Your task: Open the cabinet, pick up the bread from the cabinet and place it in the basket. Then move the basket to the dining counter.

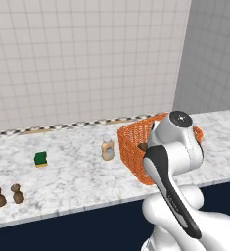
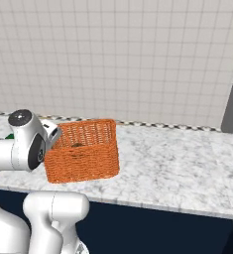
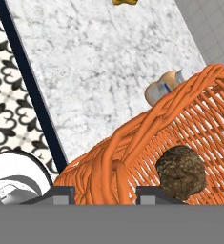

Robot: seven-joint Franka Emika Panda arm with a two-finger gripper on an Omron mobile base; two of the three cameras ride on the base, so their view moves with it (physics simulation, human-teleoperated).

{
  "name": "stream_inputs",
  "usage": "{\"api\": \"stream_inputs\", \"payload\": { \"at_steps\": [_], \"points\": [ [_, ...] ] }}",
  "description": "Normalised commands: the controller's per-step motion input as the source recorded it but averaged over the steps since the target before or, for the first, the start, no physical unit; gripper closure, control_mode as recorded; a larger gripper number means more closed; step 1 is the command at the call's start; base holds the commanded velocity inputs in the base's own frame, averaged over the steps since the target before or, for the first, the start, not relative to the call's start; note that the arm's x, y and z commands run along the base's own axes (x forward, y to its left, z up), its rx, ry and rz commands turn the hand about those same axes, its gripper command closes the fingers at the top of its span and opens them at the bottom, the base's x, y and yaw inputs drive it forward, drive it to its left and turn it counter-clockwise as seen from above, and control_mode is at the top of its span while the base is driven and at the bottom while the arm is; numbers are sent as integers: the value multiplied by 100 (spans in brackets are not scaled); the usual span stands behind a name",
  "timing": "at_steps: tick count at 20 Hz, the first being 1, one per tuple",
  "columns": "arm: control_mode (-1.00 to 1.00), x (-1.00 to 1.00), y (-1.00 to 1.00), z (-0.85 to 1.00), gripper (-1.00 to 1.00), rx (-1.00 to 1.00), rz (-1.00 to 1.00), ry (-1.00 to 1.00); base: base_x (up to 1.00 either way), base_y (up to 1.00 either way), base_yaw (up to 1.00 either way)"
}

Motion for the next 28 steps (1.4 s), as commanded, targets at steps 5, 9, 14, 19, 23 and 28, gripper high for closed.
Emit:
{"api": "stream_inputs", "payload": {
  "at_steps": [5, 9, 14, 19, 23, 28],
  "points": [
    [100, 0, 0, 0, 100, 0, 0, 0, 4, 0, 0],
    [100, 0, 0, 0, 100, 0, 0, 0, 21, 0, 0],
    [-100, 72, -25, -2, 100, 0, -3, 0, 10, -2, 0],
    [-100, 87, -51, -2, 100, 0, -8, 0, 0, 0, 0],
    [-100, 68, -62, 0, 100, 0, -6, 0, 0, 0, 0],
    [-100, 42, -50, -1, 100, 1, -5, 0, 0, 0, 0]
  ]
}}
